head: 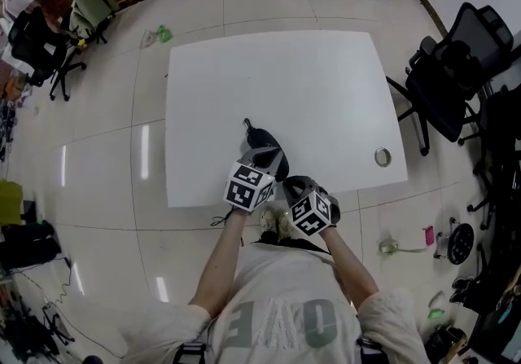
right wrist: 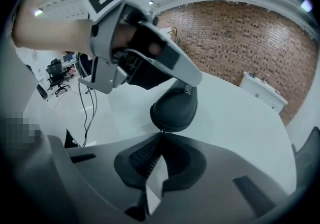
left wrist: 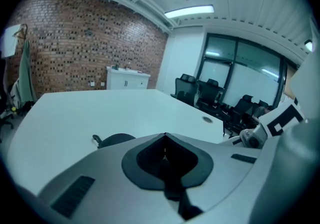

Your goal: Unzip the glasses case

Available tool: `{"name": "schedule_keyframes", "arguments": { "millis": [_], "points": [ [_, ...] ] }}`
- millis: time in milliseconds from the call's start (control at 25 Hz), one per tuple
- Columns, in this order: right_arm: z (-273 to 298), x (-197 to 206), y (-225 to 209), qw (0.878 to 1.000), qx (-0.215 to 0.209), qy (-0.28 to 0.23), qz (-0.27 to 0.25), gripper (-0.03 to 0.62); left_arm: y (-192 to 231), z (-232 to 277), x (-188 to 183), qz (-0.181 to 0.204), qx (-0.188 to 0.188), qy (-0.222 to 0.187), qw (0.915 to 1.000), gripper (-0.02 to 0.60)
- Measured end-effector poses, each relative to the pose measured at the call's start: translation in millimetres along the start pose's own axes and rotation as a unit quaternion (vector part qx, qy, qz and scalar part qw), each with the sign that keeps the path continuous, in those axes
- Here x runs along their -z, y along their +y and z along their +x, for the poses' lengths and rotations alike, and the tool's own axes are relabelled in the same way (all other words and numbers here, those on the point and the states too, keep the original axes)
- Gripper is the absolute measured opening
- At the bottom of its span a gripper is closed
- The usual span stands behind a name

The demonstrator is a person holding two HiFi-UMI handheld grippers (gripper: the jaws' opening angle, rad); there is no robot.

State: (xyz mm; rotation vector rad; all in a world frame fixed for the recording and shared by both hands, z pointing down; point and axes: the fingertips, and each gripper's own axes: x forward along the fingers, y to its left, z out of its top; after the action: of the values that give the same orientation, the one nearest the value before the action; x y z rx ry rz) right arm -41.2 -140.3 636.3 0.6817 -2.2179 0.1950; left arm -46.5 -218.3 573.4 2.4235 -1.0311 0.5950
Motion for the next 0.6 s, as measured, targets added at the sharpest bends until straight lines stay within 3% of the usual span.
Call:
{"name": "schedule_keyframes", "arguments": {
  "millis": [200,440,600],
  "points": [
    [7.1,-5.4,28.9,1.0,-0.026,-0.01,-0.006,0.0,-3.9,1.9,20.5,0.027,-0.025,0.033,0.9988,0.002],
    [6.8,5.9,0.4,1.0,0.006,0.004,0.021,0.0,-0.3,0.9,25.0,0.027,-0.02,0.041,0.9986,0.002],
    [9.7,5.5,-20.8,1.0,0.003,0.012,-0.003,0.0,0.5,-2.3,24.1,-0.011,-0.007,0.021,0.9997,0.002]
  ]
}}
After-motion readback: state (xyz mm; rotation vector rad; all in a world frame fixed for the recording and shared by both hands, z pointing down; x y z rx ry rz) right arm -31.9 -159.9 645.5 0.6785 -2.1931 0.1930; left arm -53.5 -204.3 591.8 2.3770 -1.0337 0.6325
